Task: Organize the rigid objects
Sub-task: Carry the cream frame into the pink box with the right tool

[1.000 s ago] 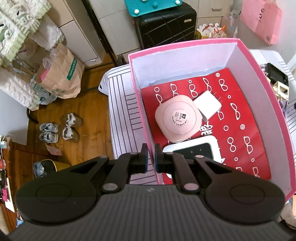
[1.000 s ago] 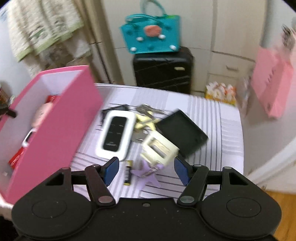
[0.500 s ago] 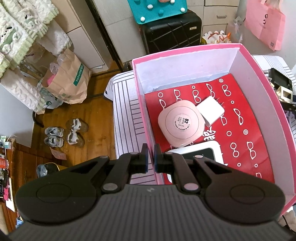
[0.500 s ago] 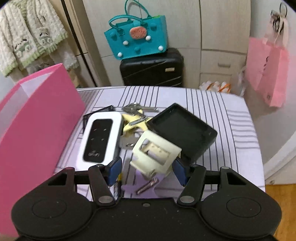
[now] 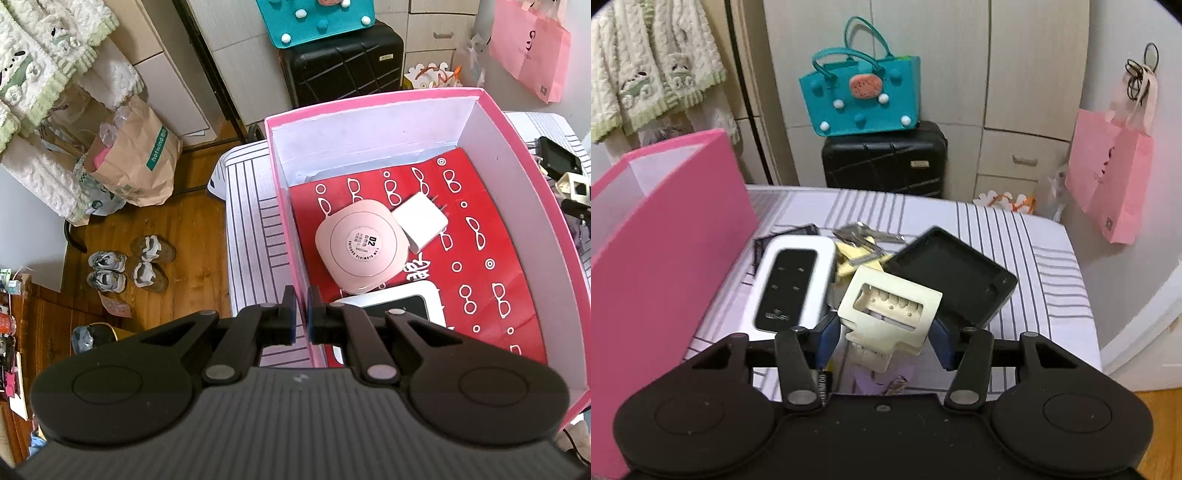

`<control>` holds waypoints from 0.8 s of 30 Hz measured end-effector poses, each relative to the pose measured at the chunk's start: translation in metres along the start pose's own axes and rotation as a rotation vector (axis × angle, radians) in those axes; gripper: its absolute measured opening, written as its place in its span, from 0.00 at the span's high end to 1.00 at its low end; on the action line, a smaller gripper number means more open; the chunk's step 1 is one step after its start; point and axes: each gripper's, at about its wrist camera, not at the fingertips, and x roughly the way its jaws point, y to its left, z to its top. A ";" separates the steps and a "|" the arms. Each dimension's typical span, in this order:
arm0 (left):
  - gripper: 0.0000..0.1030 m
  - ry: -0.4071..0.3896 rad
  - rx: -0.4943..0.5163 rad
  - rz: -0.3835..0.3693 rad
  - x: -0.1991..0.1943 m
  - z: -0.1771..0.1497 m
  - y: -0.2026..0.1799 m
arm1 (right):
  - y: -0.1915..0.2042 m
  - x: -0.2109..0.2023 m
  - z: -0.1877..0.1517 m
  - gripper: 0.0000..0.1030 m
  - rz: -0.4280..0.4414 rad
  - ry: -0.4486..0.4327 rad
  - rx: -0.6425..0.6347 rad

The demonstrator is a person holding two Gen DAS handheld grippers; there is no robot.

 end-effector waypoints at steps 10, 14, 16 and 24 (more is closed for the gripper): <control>0.95 -0.005 -0.018 0.007 0.006 -0.008 -0.003 | 0.024 -0.042 0.020 0.44 0.079 -0.078 -0.050; 0.95 -0.064 -0.040 0.033 0.005 -0.016 -0.007 | 0.051 -0.072 0.042 0.44 0.208 -0.160 -0.101; 0.95 -0.110 -0.070 0.047 0.006 -0.021 -0.007 | 0.069 -0.085 0.053 0.44 0.293 -0.195 -0.142; 0.95 -0.200 -0.197 0.047 0.015 -0.038 -0.005 | 0.158 -0.054 0.082 0.44 0.480 -0.081 -0.347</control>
